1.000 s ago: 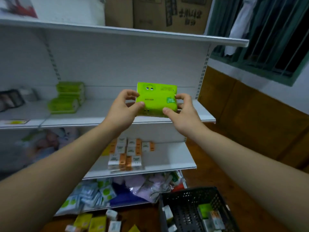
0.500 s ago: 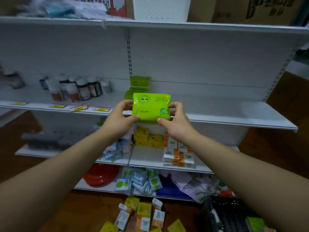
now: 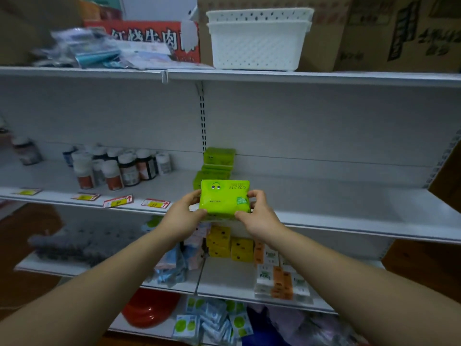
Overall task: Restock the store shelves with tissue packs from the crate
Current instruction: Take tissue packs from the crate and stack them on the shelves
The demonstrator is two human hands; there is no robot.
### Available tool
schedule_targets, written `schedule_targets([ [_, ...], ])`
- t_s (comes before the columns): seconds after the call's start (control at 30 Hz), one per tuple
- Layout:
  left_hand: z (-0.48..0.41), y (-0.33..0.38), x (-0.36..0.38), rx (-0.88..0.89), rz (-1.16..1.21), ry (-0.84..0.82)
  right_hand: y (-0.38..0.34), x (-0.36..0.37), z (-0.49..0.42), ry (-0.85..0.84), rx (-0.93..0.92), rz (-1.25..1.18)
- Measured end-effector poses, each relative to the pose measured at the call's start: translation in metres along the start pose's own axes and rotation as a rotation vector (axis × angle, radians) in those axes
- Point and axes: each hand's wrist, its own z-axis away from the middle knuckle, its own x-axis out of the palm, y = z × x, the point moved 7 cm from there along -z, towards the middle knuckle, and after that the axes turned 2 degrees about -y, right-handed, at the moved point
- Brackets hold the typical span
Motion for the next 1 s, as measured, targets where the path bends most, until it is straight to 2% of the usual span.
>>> schedule_targets([
  [0.23, -0.056, -0.009, 0.0, -0.083, 0.014, 0.084, 0.001, 0.004, -0.067, 0.002, 0.017, 0.007],
  [0.4, -0.102, -0.019, -0.006, -0.141, 0.095, 0.067, -0.001, 0.01, -0.104, 0.049, 0.069, 0.087],
  [0.63, -0.158, -0.049, -0.017, -0.193, 0.03, 0.067, -0.005, 0.032, -0.157, 0.081, 0.155, 0.078],
  [0.73, -0.169, -0.059, -0.017, -0.196, 0.074, 0.09, 0.0, 0.041, -0.176, 0.074, 0.181, 0.052],
  [0.87, -0.176, -0.064, -0.012, -0.197, 0.049, -0.007, 0.002, 0.046, -0.189, 0.081, 0.191, -0.02],
  [1.0, -0.167, -0.051, -0.017, -0.121, -0.162, -0.141, -0.007, 0.044, -0.175, 0.032, 0.179, -0.022],
])
